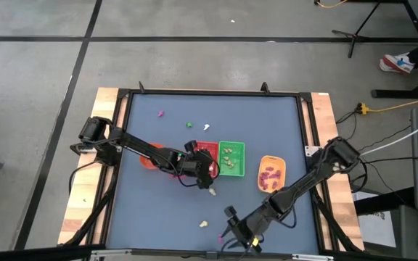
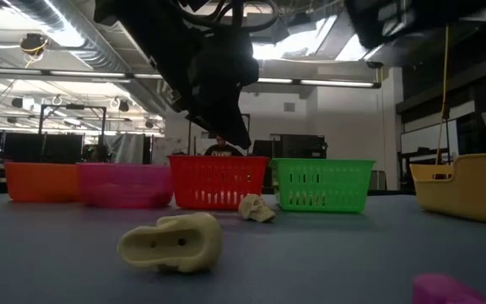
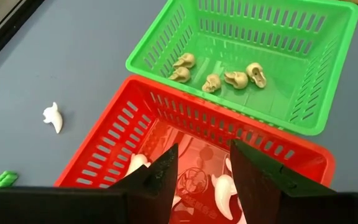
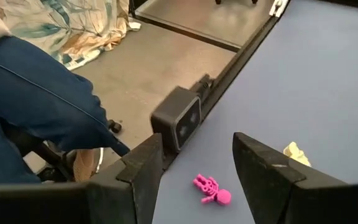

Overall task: Sort Halloween decoration
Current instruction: Put the pink skeleton toy into the yellow bin

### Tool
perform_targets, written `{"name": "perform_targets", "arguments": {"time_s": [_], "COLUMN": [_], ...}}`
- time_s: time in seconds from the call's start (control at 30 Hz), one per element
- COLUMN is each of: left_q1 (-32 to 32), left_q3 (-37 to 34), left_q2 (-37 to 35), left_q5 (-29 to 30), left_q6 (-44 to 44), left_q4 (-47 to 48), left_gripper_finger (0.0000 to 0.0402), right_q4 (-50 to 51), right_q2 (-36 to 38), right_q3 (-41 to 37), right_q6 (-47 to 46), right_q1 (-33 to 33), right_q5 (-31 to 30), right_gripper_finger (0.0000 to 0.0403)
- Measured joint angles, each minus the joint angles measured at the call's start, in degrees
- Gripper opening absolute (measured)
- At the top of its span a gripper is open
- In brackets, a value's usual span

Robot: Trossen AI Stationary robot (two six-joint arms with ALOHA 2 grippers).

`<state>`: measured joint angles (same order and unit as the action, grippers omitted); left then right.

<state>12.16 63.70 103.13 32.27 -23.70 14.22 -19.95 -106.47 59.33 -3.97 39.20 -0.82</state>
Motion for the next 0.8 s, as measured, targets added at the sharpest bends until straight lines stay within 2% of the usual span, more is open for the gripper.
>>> {"name": "perform_targets", "arguments": {"time_s": [0.33, 0.8], "left_q1": [0.00, 0.00], "left_q3": [0.00, 0.02], "left_q2": [0.01, 0.02], "left_q5": [-0.02, 0.00], "left_q6": [-0.13, -0.16], "left_q4": [-0.13, -0.16], "left_gripper_finger": [0.0131, 0.0131], "right_q4": [-8.17, -9.86], "right_q2": [-7.99, -12.86], "right_q3": [0.02, 0.02], "right_q6": [2.98, 2.98], "right_q1": [-0.70, -0.70], "right_q5": [-0.86, -5.18], "right_gripper_finger": [0.0195, 0.0195]}}
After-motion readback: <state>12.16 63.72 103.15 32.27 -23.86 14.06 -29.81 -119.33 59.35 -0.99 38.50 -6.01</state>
